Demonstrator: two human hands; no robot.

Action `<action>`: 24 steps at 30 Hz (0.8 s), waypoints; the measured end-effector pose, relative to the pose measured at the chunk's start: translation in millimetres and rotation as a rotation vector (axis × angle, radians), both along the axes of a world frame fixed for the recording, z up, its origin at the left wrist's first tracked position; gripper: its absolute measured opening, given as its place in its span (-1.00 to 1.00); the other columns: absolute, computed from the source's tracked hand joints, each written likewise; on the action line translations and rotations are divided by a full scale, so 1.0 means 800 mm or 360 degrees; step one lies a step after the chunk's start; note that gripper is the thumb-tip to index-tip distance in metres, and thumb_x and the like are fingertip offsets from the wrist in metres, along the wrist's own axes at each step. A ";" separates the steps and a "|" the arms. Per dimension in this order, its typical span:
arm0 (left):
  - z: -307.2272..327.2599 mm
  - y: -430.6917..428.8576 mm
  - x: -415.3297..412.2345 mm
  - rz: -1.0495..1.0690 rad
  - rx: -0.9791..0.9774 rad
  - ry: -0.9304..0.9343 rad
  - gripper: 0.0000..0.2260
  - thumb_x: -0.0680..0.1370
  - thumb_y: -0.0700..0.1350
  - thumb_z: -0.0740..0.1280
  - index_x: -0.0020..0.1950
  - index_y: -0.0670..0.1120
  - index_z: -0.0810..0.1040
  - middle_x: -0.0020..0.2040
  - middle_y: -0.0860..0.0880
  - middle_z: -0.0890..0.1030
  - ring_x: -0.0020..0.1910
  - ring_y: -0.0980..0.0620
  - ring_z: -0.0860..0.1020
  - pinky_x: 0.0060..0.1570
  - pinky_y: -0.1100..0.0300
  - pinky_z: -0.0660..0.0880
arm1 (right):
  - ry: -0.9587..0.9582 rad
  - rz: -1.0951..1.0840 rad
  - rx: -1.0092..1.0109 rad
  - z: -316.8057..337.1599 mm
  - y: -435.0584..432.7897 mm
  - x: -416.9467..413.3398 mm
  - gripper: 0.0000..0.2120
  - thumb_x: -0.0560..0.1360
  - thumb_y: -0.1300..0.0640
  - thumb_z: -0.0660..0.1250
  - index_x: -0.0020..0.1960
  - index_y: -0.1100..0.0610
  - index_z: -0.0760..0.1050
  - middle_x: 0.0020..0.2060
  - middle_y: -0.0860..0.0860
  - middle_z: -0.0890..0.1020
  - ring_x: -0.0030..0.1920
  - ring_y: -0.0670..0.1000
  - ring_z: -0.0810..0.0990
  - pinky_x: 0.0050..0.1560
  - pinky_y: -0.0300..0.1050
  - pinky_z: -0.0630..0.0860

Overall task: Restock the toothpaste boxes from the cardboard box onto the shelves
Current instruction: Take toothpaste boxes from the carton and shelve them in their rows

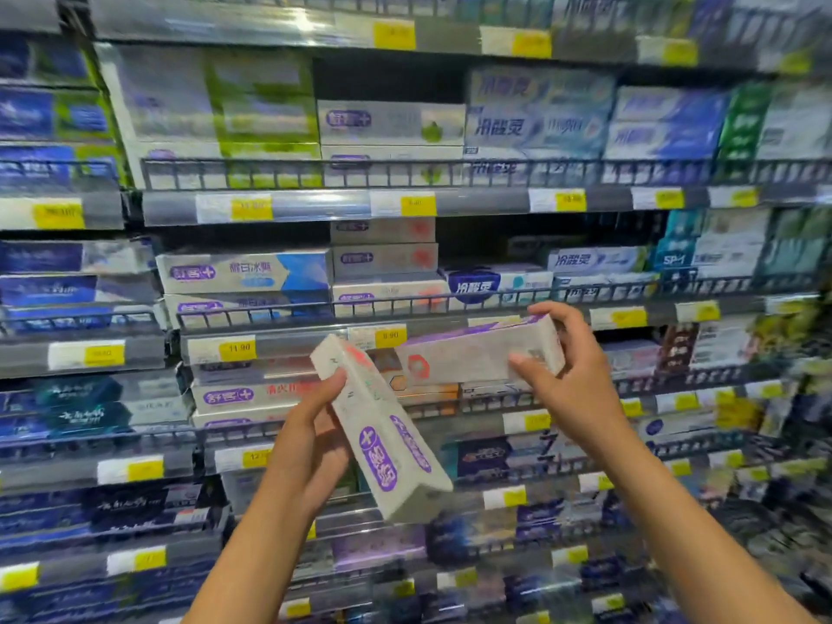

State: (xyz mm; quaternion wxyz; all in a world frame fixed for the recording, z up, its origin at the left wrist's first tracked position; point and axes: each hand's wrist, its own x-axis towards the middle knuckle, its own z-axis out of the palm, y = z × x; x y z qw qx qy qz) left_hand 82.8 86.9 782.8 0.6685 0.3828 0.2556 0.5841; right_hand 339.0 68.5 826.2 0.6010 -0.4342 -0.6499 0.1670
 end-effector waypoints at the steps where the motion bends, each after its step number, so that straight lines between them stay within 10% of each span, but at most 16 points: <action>1: 0.001 0.004 0.010 -0.0026 -0.0028 -0.0035 -0.67 0.34 0.00 0.40 0.04 -0.13 0.59 -0.25 -0.11 0.65 -0.28 -0.07 0.63 -0.21 0.01 0.53 | -0.0055 0.0036 0.0076 0.004 0.002 0.005 -0.59 0.46 0.19 0.39 0.19 -0.13 0.35 0.07 -0.18 0.49 0.03 -0.10 0.54 -0.08 -0.20 0.56; 5: 0.010 0.027 0.056 -0.0066 -0.0117 -0.0253 -0.36 0.14 0.00 0.61 0.17 -0.13 0.58 -0.02 -0.24 0.67 -0.06 -0.22 0.66 -0.19 -0.07 0.60 | -0.0231 0.0281 0.0249 0.009 0.032 0.026 -0.47 0.41 0.32 0.42 0.23 -0.06 0.31 0.10 -0.22 0.49 0.07 -0.19 0.54 -0.08 -0.28 0.56; 9: 0.014 0.046 0.095 0.0031 -0.0114 -0.0411 -0.70 0.53 0.04 0.23 0.14 -0.13 0.50 -0.27 -0.17 0.68 -0.33 -0.17 0.67 -0.43 0.02 0.59 | -0.0285 0.0461 0.0120 0.008 0.068 0.055 -0.51 0.44 0.31 0.39 0.18 -0.15 0.34 0.06 -0.20 0.53 0.06 -0.27 0.52 -0.05 -0.36 0.47; 14: 0.003 0.067 0.121 0.0156 -0.0061 -0.0488 -0.26 0.07 0.02 0.64 0.23 -0.10 0.59 0.04 -0.20 0.65 0.09 -0.30 0.59 -0.13 -0.10 0.60 | -0.0413 0.0570 0.0015 0.003 0.109 0.083 -0.60 0.45 0.17 0.43 0.12 -0.23 0.42 0.11 -0.06 0.49 0.13 -0.21 0.47 0.09 -0.45 0.38; 24: -0.001 0.079 0.099 0.0251 -0.0023 -0.0286 -0.07 0.09 0.05 0.62 0.41 -0.12 0.39 0.29 -0.23 0.51 0.25 -0.25 0.50 0.00 -0.08 0.57 | 0.0477 0.1428 -0.0930 -0.008 0.138 0.063 -0.62 0.28 0.22 0.35 0.10 0.12 0.55 0.11 0.17 0.57 0.05 0.11 0.58 -0.12 -0.22 0.56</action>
